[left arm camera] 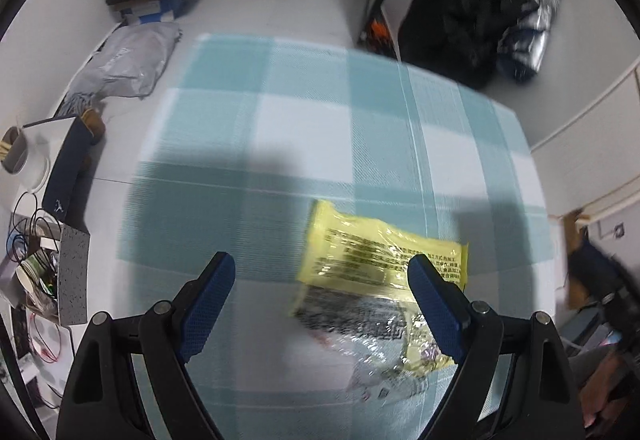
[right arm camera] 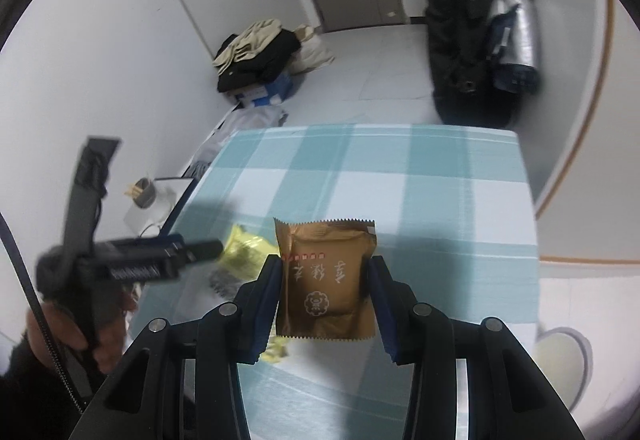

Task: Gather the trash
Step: 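Close the left tool on the last yellow wrapper and lift it while the right tool lifts the brown packet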

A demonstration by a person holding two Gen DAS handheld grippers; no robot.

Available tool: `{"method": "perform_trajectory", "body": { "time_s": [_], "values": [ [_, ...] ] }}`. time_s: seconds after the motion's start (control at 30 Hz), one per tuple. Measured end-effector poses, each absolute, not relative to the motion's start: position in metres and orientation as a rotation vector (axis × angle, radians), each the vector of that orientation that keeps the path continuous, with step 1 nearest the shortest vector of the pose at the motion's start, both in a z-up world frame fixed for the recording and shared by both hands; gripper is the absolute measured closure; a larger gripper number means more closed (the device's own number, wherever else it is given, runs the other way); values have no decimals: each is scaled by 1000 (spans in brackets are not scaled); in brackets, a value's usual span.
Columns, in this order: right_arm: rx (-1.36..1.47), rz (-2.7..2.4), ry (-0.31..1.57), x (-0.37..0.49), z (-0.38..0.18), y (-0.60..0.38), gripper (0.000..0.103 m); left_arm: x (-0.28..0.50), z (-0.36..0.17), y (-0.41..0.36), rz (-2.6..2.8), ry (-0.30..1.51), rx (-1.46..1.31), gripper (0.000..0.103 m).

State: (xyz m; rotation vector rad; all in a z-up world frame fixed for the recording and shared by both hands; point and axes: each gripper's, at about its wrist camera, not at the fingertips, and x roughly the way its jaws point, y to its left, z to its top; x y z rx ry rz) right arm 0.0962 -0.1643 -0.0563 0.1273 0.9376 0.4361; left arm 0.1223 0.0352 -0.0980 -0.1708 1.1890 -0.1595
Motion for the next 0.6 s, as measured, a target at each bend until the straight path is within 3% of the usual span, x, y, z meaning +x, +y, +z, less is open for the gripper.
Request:
{"method": "perform_trajectory", "body": {
  "time_s": [0.47,0.6],
  "values": [
    [221,389,908,100,-47,-217,61,110,-107,9,-135,1181,83,17],
    [223,377,893,98,-44,-222,61,107,-102,-2,-179,1156,128,37]
  ]
}}
